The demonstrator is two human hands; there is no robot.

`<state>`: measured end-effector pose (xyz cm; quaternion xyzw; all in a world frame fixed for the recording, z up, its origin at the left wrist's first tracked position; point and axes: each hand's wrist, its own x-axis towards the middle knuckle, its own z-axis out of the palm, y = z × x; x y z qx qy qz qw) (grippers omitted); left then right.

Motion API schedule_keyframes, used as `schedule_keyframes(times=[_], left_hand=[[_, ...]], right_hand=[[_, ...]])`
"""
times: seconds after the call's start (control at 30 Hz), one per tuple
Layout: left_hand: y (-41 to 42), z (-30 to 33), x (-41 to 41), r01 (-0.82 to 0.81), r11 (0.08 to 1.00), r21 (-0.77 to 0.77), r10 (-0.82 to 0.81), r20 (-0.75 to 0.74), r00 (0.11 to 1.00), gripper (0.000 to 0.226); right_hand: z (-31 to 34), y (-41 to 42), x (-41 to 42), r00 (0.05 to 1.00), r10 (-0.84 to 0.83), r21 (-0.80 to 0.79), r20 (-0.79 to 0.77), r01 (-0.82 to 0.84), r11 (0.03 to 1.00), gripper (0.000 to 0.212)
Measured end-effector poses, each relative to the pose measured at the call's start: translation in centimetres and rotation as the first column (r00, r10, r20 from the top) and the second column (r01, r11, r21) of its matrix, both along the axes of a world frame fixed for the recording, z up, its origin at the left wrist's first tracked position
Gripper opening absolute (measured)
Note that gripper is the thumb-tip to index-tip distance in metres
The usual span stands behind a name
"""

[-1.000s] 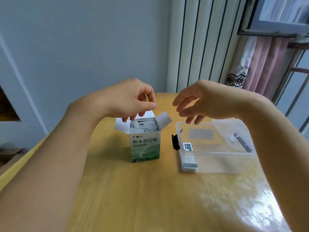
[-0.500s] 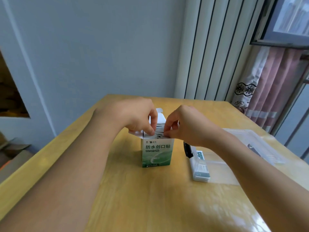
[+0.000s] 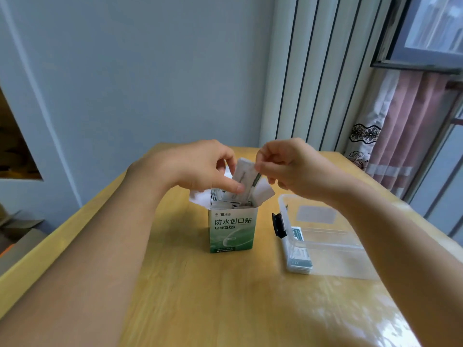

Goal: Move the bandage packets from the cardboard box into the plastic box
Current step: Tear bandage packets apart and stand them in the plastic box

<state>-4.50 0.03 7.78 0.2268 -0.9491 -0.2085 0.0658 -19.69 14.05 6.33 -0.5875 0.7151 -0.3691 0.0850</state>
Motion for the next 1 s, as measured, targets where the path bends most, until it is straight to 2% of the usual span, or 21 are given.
schedule_keyframes(times=[0.07,0.13,0.17,0.23,0.27,0.3,0.33,0.4,0.47,0.57,0.6,0.67,0.8,0.93,1.0], left_hand=[[0.0,-0.1,-0.1,0.039,0.991,0.128,-0.022,-0.134,0.991,0.024],[0.6,-0.2,-0.4,0.126,0.942,0.31,-0.037,-0.278,0.96,0.023],[1.0,-0.3,-0.5,0.183,0.892,0.414,-0.034,-0.342,0.939,0.024],[2.3,-0.1,-0.9,0.303,0.711,0.634,-0.004,-0.428,0.904,0.026],[3.0,0.0,-1.2,0.341,0.618,0.709,0.016,-0.444,0.896,0.025],[3.6,0.1,-1.4,0.353,0.564,0.746,0.035,-0.448,0.893,0.025],[4.3,0.0,-1.7,0.348,0.551,0.758,0.046,-0.444,0.895,0.025],[5.1,-0.2,-2.3,0.329,0.556,0.764,0.062,-0.433,0.899,0.033],[5.6,-0.4,-2.8,0.321,0.516,0.795,0.082,-0.418,0.905,0.047],[5.8,-0.4,-3.1,0.335,0.313,0.888,0.133,-0.391,0.911,0.063],[5.8,-0.4,-3.2,0.34,0.239,0.909,0.151,-0.381,0.912,0.062],[5.9,-0.4,-3.2,0.35,0.16,0.923,0.163,-0.374,0.913,0.055],[6.9,-0.6,-3.4,0.353,0.13,0.926,0.215,-0.374,0.902,0.048],[7.7,-1.2,-4.3,0.337,0.24,0.911,0.316,-0.401,0.86,0.047],[7.8,-1.4,-4.5,0.331,0.24,0.913,0.326,-0.397,0.858,0.048]], right_hand=[[0.5,0.5,-0.7,0.972,0.057,-0.093,0.227,-0.036,0.995,0.017],[1.2,1.2,-1.3,0.9,0.125,-0.206,0.417,-0.041,0.978,0.015],[1.5,1.4,-1.5,0.855,0.159,-0.252,0.494,-0.035,0.967,0.014],[2.1,1.7,-2.0,0.794,0.209,-0.314,0.571,-0.024,0.949,0.013],[2.3,1.7,-2.2,0.79,0.217,-0.337,0.574,-0.013,0.941,0.012],[2.4,1.7,-2.3,0.802,0.208,-0.353,0.56,0.004,0.936,0.009],[2.5,1.8,-2.5,0.821,0.186,-0.363,0.54,0.028,0.932,0.006],[2.6,1.8,-2.6,0.865,0.136,-0.355,0.483,0.052,0.933,0.019],[2.6,2.0,-2.6,0.906,0.111,-0.343,0.408,0.039,0.939,0.028],[2.4,1.9,-2.8,0.947,0.073,-0.379,0.312,0.054,0.924,0.024],[2.4,1.9,-2.9,0.957,0.055,-0.385,0.286,0.062,0.921,0.022],[2.4,2.0,-3.2,0.965,0.039,-0.374,0.26,0.064,0.925,0.02],[2.6,2.5,-4.2,0.964,0.024,-0.294,0.266,0.058,0.954,0.013],[3.1,3.5,-4.9,0.966,0.008,-0.305,0.26,0.074,0.95,0.007],[3.3,3.9,-5.1,0.967,-0.015,-0.313,0.253,0.096,0.945,0.01]])
